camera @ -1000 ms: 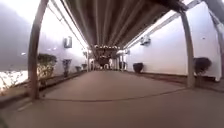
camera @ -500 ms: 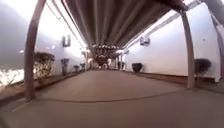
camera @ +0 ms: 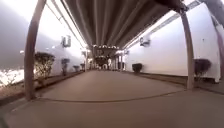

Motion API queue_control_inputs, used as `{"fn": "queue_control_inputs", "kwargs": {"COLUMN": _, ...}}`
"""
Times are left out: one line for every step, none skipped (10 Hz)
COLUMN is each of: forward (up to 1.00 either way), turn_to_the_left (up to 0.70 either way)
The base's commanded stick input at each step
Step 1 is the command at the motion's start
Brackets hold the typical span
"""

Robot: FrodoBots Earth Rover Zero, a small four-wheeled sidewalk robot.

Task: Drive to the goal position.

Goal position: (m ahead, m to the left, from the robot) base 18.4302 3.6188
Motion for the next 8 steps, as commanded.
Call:
{"fn": "queue_control_inputs", "kwargs": {"forward": 0.85, "turn_to_the_left": 0.00}}
{"fn": "queue_control_inputs", "kwargs": {"forward": 0.85, "turn_to_the_left": 0.00}}
{"fn": "queue_control_inputs", "kwargs": {"forward": 0.30, "turn_to_the_left": 0.00}}
{"fn": "queue_control_inputs", "kwargs": {"forward": 0.13, "turn_to_the_left": 0.00}}
{"fn": "queue_control_inputs", "kwargs": {"forward": 0.32, "turn_to_the_left": 0.00}}
{"fn": "queue_control_inputs", "kwargs": {"forward": 0.51, "turn_to_the_left": 0.00}}
{"fn": "queue_control_inputs", "kwargs": {"forward": 0.70, "turn_to_the_left": 0.00}}
{"fn": "queue_control_inputs", "kwargs": {"forward": 0.85, "turn_to_the_left": 0.00}}
